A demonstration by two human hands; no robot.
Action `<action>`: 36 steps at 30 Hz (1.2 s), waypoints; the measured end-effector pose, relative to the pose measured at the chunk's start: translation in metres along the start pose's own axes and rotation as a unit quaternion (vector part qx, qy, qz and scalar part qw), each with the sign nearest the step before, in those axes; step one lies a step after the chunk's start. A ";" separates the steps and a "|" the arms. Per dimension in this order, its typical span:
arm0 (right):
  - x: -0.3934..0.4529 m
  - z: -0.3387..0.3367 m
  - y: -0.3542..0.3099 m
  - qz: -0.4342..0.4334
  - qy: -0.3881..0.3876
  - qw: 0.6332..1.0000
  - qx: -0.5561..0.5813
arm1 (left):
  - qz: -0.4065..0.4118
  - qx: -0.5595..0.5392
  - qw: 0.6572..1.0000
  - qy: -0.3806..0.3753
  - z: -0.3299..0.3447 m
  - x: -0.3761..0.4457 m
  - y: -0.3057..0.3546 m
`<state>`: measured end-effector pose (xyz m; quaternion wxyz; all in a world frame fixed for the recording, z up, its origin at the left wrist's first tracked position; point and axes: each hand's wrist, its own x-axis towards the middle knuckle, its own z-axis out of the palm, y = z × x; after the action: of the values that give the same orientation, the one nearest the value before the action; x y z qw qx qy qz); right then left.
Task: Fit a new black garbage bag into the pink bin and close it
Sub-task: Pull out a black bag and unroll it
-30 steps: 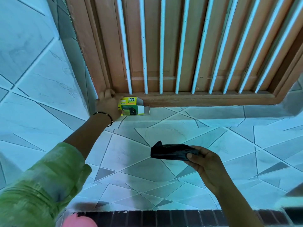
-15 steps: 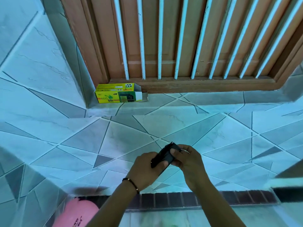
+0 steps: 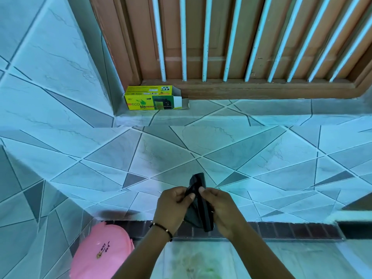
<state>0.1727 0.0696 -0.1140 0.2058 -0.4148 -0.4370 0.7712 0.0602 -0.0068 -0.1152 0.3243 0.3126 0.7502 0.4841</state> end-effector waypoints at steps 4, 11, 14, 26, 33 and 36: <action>-0.004 -0.004 0.001 0.026 -0.028 0.998 0.046 | -0.014 -0.067 0.998 0.009 -0.005 -0.001 0.002; -0.007 -0.028 -0.003 0.067 -0.034 0.994 0.077 | -0.035 -0.090 0.995 0.021 -0.022 0.004 -0.003; -0.008 -0.033 0.001 0.086 -0.031 0.992 0.089 | -0.063 -0.106 0.992 0.037 -0.031 0.006 -0.010; -0.007 -0.059 -0.012 0.074 0.024 0.996 0.052 | -0.103 -0.163 0.974 0.117 -0.066 0.012 -0.037; -0.014 -0.043 -0.019 -0.007 -0.044 0.996 -0.079 | -0.032 0.156 0.987 0.017 -0.045 0.004 -0.024; -0.017 -0.033 -0.023 -0.029 -0.096 0.982 -0.161 | 0.103 0.223 0.964 -0.096 -0.036 0.004 -0.009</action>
<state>0.2087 0.0867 -0.0959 0.1157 -0.3536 -0.5854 0.7203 0.0282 -0.0253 -0.1126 0.2653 0.4981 0.7680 0.3028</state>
